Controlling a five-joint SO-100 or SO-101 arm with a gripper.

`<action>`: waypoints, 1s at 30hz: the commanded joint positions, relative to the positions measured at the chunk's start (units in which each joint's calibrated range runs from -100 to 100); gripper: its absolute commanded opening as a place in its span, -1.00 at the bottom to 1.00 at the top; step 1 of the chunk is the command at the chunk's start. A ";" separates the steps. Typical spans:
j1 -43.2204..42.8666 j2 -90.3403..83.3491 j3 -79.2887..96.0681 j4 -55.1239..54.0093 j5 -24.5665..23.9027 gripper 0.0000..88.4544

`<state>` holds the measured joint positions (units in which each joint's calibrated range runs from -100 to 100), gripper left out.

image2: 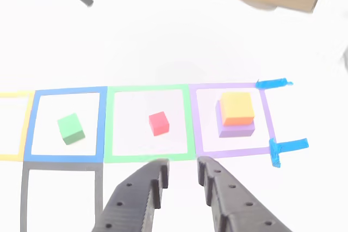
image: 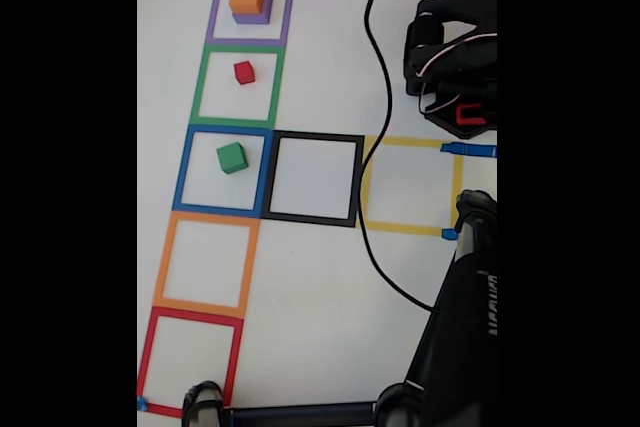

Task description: Tower of hanoi

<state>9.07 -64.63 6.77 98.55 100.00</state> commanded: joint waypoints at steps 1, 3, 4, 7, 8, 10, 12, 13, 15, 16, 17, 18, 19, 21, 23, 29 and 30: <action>4.16 2.09 -5.23 1.29 0.00 -0.97; 6.46 1.45 -4.59 1.29 0.00 -0.97; 7.33 1.28 -4.23 1.29 0.00 -0.97; 9.15 0.80 -1.59 1.13 0.00 -0.97; 9.53 0.40 0.14 0.56 0.00 -0.97; 9.63 -0.82 5.50 -2.76 0.00 -0.96; 8.96 -2.43 13.50 -8.35 0.00 -0.94; 8.28 -3.16 18.14 -12.40 0.00 -0.94; 7.13 -3.80 27.41 -21.95 0.00 -0.93; 6.56 -3.80 31.41 -26.73 0.00 -0.93; 6.37 -2.91 34.95 -31.42 0.00 -0.93; 6.08 -2.03 37.68 -35.07 0.00 -0.92; 5.79 -1.14 41.05 -39.68 0.00 -0.91; 5.31 -0.17 47.14 -46.65 0.00 -0.89; 4.83 1.45 52.23 -53.20 0.00 -0.82; 3.68 9.92 56.23 -63.08 0.00 -0.54; 3.30 11.22 57.32 -65.76 0.00 -0.53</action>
<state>13.98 -57.20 62.73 40.43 99.64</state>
